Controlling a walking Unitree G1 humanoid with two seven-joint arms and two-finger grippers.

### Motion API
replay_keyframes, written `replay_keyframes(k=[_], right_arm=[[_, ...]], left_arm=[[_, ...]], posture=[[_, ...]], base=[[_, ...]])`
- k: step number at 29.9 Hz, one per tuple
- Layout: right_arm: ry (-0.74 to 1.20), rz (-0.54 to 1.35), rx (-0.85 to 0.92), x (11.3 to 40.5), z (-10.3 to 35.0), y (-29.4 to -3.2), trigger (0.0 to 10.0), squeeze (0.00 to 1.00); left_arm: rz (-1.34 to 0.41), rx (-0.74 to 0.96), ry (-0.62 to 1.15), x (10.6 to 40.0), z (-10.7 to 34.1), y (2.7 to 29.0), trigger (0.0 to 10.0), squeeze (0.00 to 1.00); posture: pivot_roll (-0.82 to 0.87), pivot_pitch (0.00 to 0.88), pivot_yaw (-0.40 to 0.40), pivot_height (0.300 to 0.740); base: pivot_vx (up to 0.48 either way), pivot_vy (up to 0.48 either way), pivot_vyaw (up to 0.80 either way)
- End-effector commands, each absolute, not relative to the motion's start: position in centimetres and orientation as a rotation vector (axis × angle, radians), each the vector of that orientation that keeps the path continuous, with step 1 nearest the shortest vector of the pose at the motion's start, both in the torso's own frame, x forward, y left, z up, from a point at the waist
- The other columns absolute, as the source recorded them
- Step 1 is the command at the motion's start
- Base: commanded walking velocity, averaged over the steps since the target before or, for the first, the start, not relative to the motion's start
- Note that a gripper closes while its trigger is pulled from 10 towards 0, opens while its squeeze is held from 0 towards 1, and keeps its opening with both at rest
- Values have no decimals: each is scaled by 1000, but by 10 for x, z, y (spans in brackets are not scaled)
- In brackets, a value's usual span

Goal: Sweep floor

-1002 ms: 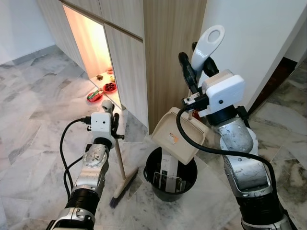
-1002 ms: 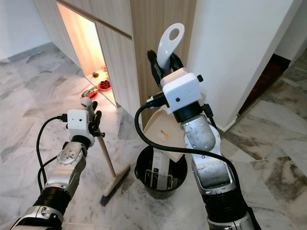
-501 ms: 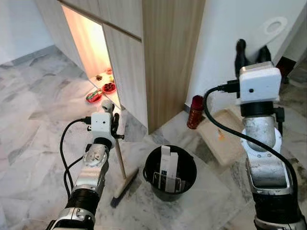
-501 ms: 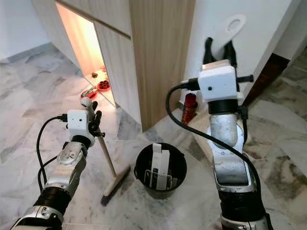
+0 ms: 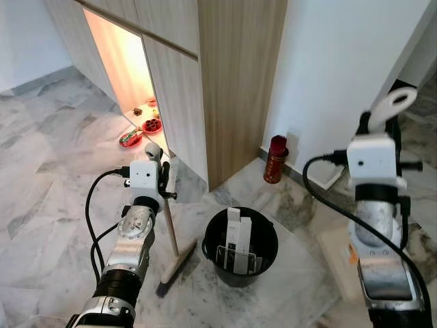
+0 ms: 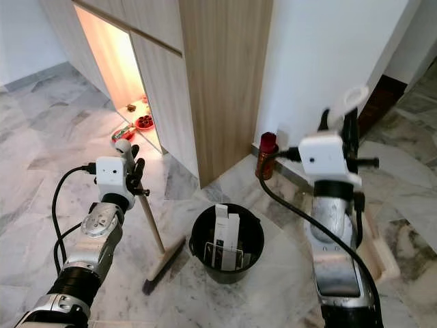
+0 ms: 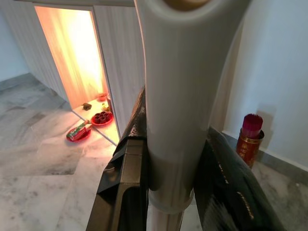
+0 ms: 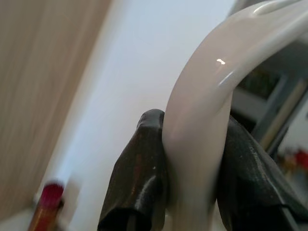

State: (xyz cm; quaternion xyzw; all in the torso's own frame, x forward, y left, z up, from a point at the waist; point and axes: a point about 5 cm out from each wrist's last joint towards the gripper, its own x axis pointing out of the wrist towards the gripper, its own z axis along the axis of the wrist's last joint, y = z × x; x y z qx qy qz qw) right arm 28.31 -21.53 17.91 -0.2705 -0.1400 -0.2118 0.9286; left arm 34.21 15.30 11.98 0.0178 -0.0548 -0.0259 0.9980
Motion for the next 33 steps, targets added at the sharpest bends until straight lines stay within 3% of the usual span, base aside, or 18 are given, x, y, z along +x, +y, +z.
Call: replay_keyframes(k=[1, 4, 9, 33], right_arm=[[-256, -457, -455, 282, 169, -222, 10000, 0], [-170, -499, -222, 279, 140, -233, 10000, 0], [-131, -545, -123, 275, 127, -242, 10000, 0], [-172, -443, -47, 282, 112, -228, 10000, 0]], left_arm=[[-45, 47, -153, 342, 128, 156, 10000, 0], [-45, 47, -152, 341, 127, 156, 10000, 0], [-44, 46, -150, 341, 126, 156, 10000, 0], [52, -11, -84, 331, 107, 175, 10000, 0]], posture=[[-26, 56, 20, 740], [-25, 52, 19, 740], [-23, 47, 19, 740], [-21, 70, 13, 740]], base=[[0, 0, 0], [0, 0, 0], [0, 0, 0], [0, 0, 0]])
